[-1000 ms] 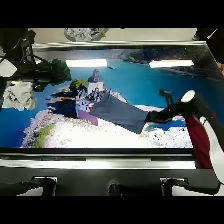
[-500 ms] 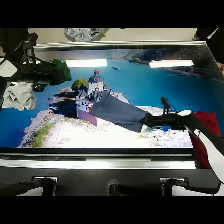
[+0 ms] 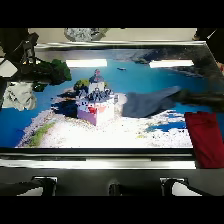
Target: Fold the shirts.
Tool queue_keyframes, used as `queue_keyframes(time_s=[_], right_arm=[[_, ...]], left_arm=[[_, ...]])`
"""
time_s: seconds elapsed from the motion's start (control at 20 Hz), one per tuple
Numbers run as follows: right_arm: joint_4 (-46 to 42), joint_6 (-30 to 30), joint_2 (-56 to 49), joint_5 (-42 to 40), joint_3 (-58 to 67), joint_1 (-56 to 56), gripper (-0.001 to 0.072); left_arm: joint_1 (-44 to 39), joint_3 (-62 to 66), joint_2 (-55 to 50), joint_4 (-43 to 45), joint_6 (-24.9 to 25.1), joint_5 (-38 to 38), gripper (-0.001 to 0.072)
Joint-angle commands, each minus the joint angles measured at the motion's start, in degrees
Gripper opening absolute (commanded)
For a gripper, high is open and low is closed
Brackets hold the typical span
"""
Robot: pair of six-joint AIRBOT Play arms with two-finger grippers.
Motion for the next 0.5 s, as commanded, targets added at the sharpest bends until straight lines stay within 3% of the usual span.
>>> queue_keyframes(time_s=[0.0, 0.45], right_arm=[[-9.5, 5.5, 1.0, 9.6, 12.9, -11.1, 0.0038], [-10.2, 12.2, 1.0, 13.2, 26.4, -23.9, 0.0038]], left_arm=[[0.0, 0.0, 0.0, 0.0, 0.4, 0.1, 0.0035], [-0.2, 0.0, 0.0, 0.0, 1.2, 0.0, 0.0034]])
